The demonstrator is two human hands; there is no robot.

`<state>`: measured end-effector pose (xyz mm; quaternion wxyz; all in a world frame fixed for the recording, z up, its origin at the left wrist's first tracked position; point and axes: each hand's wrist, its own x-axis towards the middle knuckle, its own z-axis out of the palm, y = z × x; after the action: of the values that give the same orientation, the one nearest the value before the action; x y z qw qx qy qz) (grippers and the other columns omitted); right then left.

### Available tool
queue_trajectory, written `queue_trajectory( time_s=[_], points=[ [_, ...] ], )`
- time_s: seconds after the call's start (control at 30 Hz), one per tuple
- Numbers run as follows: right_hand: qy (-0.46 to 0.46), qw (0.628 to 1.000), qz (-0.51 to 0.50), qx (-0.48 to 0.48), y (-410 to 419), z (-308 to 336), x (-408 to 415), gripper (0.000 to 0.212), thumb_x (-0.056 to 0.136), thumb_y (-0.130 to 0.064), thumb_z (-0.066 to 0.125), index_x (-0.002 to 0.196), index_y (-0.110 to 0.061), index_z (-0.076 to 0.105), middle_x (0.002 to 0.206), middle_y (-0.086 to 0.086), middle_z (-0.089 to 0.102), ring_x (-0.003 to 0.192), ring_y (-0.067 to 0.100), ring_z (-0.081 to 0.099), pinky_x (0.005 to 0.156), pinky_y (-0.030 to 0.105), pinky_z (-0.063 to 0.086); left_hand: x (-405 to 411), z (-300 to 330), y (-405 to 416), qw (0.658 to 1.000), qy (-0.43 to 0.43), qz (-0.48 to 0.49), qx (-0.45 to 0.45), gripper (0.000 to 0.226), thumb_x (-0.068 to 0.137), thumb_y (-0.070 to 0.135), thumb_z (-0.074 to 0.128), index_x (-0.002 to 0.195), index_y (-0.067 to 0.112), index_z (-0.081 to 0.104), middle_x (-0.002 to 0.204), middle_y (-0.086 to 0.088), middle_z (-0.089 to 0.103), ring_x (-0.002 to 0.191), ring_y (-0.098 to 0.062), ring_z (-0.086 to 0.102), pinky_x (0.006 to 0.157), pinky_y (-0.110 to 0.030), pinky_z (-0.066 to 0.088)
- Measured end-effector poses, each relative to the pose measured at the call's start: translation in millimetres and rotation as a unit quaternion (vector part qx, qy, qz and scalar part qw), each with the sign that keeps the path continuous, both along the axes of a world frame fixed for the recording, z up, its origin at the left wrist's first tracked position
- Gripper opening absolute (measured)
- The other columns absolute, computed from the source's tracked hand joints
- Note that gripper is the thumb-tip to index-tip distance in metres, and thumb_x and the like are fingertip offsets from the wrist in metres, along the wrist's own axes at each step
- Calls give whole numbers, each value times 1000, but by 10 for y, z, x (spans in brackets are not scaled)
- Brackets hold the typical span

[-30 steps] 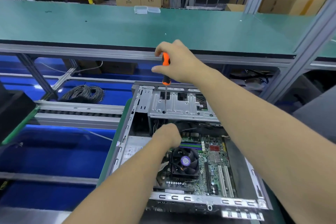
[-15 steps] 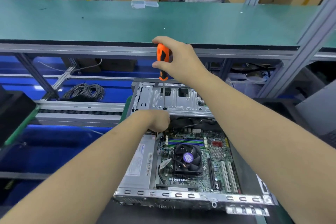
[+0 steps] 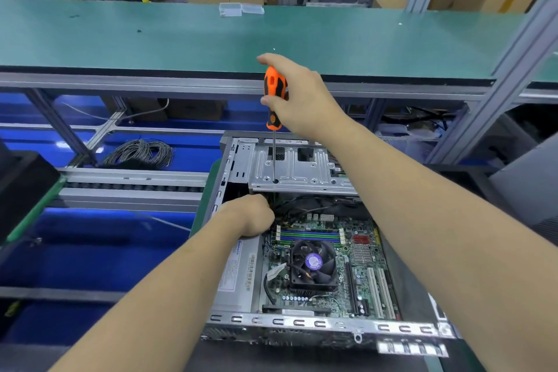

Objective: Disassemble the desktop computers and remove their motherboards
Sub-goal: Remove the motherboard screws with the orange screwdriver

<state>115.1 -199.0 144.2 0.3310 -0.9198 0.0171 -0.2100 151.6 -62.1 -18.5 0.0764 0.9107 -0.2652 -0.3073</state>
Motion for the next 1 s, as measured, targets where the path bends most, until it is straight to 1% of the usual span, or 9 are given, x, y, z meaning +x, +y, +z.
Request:
queue_trajectory(
  time_s=[0.1,0.2,0.27,0.4,0.57,0.7,0.83,0.9,1.0],
  points=[
    [1,1000,-4,-11,-27,36,-4,57,93,-16,66,144,-29,46,119,2,58,95,22,46,84,23,34,-2,-10,-21,1000,3,11,14,23,89,16,39,78,1,51,87,-24,60,71,-30,51,64,-33,37],
    [3,1000,-6,-12,-31,38,-9,56,93,-16,66,144,-29,46,122,2,58,97,22,47,84,23,35,3,9,-56,1000,-1,11,27,24,95,24,43,98,12,63,111,-14,65,88,-29,54,86,-37,49],
    [2,1000,-2,-10,-29,20,-20,56,93,-16,67,143,-29,46,121,2,58,97,23,48,86,24,36,-20,35,-45,1000,-22,-1,5,18,91,21,43,85,16,59,98,-11,66,81,-27,53,79,-35,50],
    [-1,1000,4,-7,-26,-30,-56,52,92,-16,67,140,-29,49,123,3,59,98,23,48,89,28,40,-184,118,110,983,-163,-8,-80,27,87,17,43,61,13,49,62,-4,56,57,-23,48,55,-27,37],
    [-10,1000,13,-2,-11,-37,-82,48,92,-16,67,135,-29,51,121,2,61,98,24,51,91,30,44,-426,169,345,967,-230,-69,-88,31,98,30,37,87,16,63,83,-1,66,82,-26,61,71,-34,49],
    [-17,1000,17,-11,9,-19,-82,48,92,-17,67,135,-29,51,122,0,60,99,23,50,90,31,43,-659,172,480,951,-256,-108,-132,33,100,34,34,83,17,57,85,1,62,87,-22,56,83,-39,45],
    [-26,999,21,-8,51,-16,-95,35,91,-15,68,121,-27,53,92,-5,55,78,13,49,75,30,46,-721,225,289,941,-250,-223,-38,21,99,27,36,82,19,47,98,-3,62,97,-25,55,91,-39,40],
    [-40,999,15,-1,69,-60,-128,32,90,-13,68,114,-25,52,80,-9,50,68,6,45,63,21,42,-663,234,99,936,-234,-256,53,23,97,22,39,76,15,46,89,-4,60,92,-28,56,81,-37,39],
    [-57,998,-2,2,43,-143,-207,31,89,-11,70,111,-23,51,82,-6,52,68,5,45,58,8,38,-512,194,-199,945,-132,-247,170,21,91,12,44,70,15,47,72,0,51,71,-26,52,67,-34,40]
  ],
)
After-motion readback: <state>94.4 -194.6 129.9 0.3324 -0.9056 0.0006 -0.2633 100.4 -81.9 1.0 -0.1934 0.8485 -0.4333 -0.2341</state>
